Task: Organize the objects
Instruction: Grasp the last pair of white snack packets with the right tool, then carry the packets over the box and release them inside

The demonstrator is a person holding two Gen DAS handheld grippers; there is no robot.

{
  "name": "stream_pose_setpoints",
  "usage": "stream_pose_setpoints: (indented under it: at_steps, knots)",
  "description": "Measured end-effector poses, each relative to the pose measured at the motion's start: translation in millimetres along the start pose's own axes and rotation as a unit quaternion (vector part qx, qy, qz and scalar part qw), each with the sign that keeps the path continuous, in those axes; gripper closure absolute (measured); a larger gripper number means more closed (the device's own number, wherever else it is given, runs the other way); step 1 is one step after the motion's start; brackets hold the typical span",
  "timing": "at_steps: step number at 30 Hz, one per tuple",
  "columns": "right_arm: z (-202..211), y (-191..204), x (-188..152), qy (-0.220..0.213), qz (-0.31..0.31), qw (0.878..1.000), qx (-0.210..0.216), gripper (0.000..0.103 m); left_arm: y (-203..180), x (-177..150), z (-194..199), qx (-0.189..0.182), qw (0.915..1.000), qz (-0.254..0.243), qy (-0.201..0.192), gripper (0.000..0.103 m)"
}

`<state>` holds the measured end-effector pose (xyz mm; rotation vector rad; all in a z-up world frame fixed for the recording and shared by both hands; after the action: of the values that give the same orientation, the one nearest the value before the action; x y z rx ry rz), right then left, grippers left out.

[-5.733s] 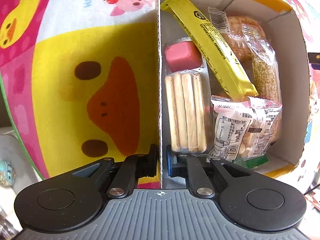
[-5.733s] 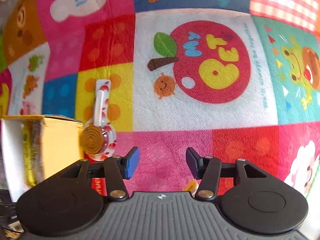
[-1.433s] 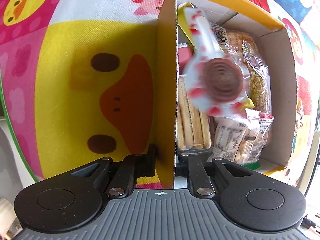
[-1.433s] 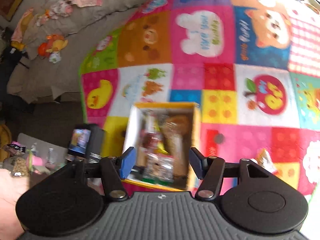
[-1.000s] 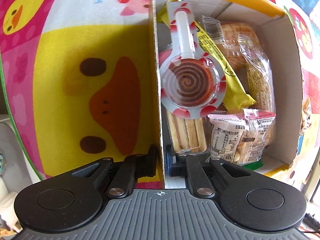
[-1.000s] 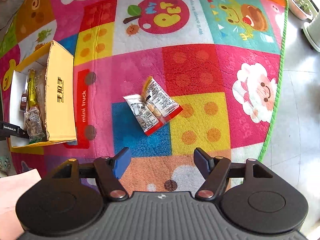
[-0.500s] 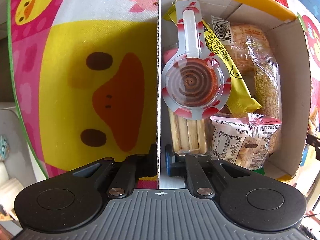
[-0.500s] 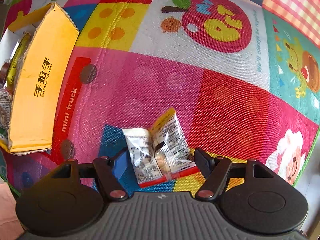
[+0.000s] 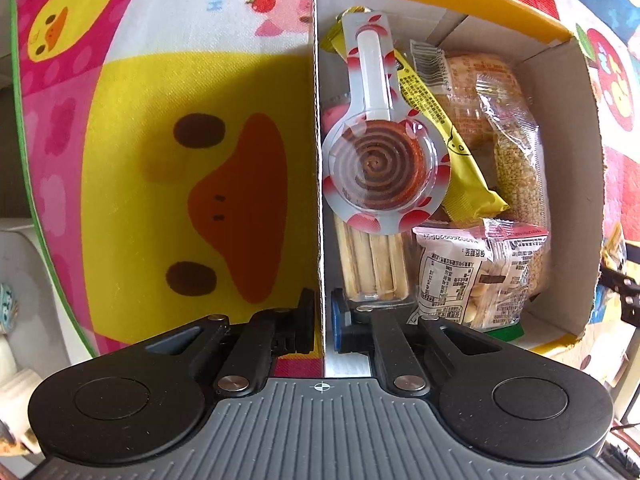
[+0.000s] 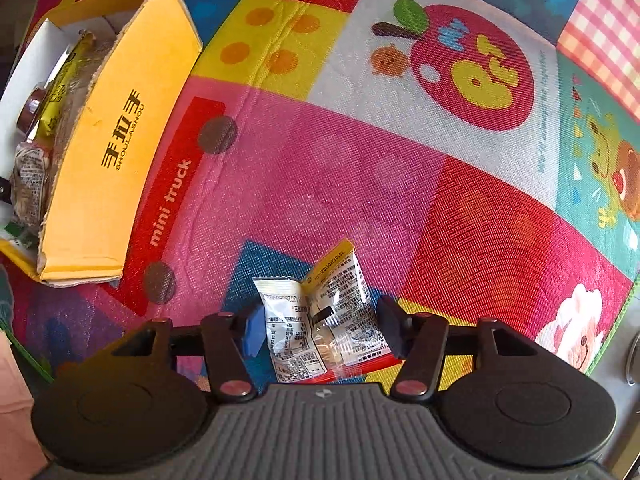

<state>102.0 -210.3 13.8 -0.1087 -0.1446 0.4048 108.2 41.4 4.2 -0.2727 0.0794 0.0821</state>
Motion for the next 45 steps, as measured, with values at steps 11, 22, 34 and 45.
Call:
stream_pose_setpoints:
  at_steps: [11,22,34,45]
  knots:
    - [101.4,25.6,-34.8,-0.012,-0.066,0.995,0.074,0.046,2.6,-2.9,20.6,-0.021,0.9977,-0.064,0.0,0.094]
    - [231.1,41.2,-6.1,-0.116,-0.103,0.985,0.079,0.046,16.5,-4.2,29.8,-0.046,0.9945,-0.093,0.006,0.091]
    - [216.9,100.5,73.2,-0.112,-0.076,0.987,0.081,0.046,48.0,7.9,25.8,-0.077,0.9948,-0.065,0.012,0.09]
    - [198.2,98.1,108.6,-0.12,-0.1,0.983,0.093,0.045,65.6,7.5,29.8,-0.084,0.9955,-0.043,0.007,0.089]
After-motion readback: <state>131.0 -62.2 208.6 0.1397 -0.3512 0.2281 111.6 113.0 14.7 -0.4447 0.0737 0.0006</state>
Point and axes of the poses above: each gripper's, at about its wrist camera, not at the fingertips, and z roughly against the way its jaws point, y to its left, x to its top, the point moved 2 cm from there along -z, roughly the way its jaws point, and after that the axes turned 10 degrees about -x, right-handed, at the moved point
